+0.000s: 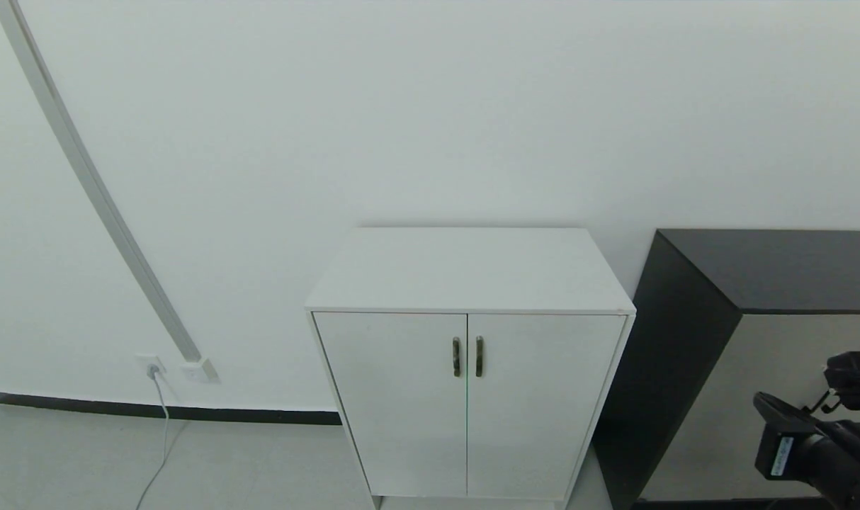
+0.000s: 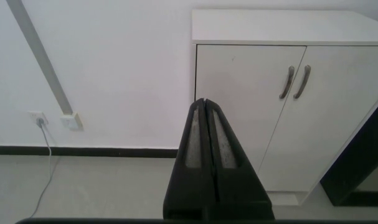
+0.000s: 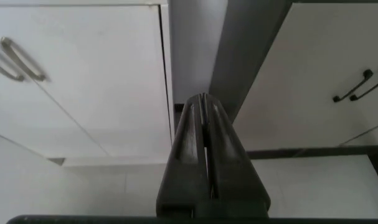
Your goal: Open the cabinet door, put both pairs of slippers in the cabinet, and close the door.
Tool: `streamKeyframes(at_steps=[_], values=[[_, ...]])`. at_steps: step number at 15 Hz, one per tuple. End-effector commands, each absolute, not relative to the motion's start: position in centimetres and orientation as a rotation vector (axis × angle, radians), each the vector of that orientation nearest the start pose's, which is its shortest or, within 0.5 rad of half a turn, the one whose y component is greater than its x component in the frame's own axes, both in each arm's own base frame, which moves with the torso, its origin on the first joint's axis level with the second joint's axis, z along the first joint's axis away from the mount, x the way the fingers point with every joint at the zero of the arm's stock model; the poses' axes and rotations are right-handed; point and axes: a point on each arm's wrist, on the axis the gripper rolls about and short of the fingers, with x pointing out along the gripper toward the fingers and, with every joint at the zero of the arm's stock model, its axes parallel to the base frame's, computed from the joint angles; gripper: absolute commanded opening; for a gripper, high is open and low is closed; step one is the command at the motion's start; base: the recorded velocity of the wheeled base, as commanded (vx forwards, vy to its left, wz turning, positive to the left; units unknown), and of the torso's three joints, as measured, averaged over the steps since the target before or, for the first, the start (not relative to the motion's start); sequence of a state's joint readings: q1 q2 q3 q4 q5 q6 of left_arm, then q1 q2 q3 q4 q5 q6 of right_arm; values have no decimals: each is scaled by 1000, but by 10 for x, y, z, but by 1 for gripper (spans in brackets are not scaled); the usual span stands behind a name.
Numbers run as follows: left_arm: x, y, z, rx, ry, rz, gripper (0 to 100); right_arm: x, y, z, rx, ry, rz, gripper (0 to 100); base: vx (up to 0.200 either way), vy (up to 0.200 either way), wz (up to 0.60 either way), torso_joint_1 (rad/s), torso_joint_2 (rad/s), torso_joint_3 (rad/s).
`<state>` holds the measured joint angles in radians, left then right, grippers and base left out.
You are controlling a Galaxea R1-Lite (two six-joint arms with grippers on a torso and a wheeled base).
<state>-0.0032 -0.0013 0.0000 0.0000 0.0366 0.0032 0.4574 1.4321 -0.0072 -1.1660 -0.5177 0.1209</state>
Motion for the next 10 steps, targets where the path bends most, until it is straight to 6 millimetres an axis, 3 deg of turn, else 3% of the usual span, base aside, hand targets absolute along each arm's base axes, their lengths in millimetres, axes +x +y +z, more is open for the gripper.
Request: streamKeyframes(at_steps=[1,7,10], values=[[-23,1,75,3,0,32,0,117,48,122,11,196,-14,0,0,0,0,0,0,0],[-23,1,75,3,0,32,0,49,21,112,-57,257,276,0,0,0,0,0,0,0],[-23,1,75,3,0,32,0,28,12,96,-83,342,391,0,0,0,0,0,0,0]])
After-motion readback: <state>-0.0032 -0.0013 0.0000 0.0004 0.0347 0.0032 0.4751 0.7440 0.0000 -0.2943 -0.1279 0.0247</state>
